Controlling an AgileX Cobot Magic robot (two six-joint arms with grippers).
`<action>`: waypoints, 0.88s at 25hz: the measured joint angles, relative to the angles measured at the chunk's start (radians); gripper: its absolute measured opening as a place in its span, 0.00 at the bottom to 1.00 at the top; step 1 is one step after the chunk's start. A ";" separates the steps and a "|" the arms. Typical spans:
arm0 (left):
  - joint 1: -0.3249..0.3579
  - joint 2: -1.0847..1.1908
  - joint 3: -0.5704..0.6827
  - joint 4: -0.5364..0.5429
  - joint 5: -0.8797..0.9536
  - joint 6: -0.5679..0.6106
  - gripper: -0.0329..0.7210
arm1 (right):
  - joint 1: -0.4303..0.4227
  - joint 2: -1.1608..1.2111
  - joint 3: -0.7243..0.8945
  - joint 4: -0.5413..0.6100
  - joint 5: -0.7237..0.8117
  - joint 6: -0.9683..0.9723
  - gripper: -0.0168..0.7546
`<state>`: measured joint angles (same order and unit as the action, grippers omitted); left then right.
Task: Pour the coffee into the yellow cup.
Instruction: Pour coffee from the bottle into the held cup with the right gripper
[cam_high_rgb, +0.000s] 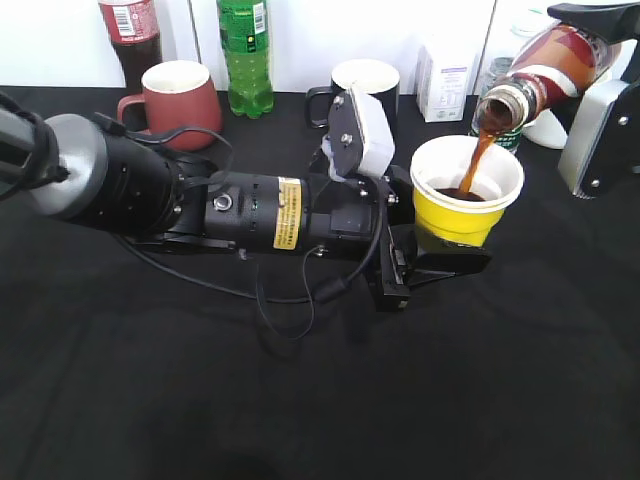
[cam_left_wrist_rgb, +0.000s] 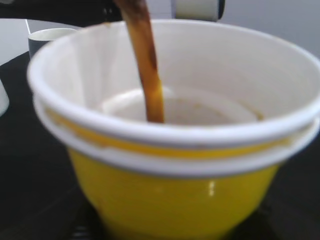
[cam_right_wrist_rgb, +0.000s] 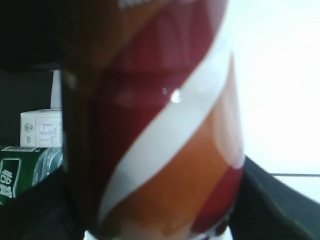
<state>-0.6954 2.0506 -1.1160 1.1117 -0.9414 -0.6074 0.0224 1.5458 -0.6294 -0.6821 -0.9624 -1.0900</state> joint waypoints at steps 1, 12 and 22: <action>0.000 0.000 0.000 0.000 0.000 0.000 0.65 | 0.000 0.000 0.000 0.000 -0.001 -0.001 0.73; 0.000 0.001 0.000 0.003 0.004 0.000 0.65 | 0.000 0.000 0.000 0.000 -0.003 -0.021 0.73; 0.039 0.001 0.000 -0.034 0.007 -0.001 0.65 | 0.000 0.000 0.000 -0.040 -0.004 0.680 0.73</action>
<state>-0.6566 2.0514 -1.1160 1.0773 -0.9347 -0.6082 0.0224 1.5458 -0.6294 -0.7217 -0.9665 -0.4102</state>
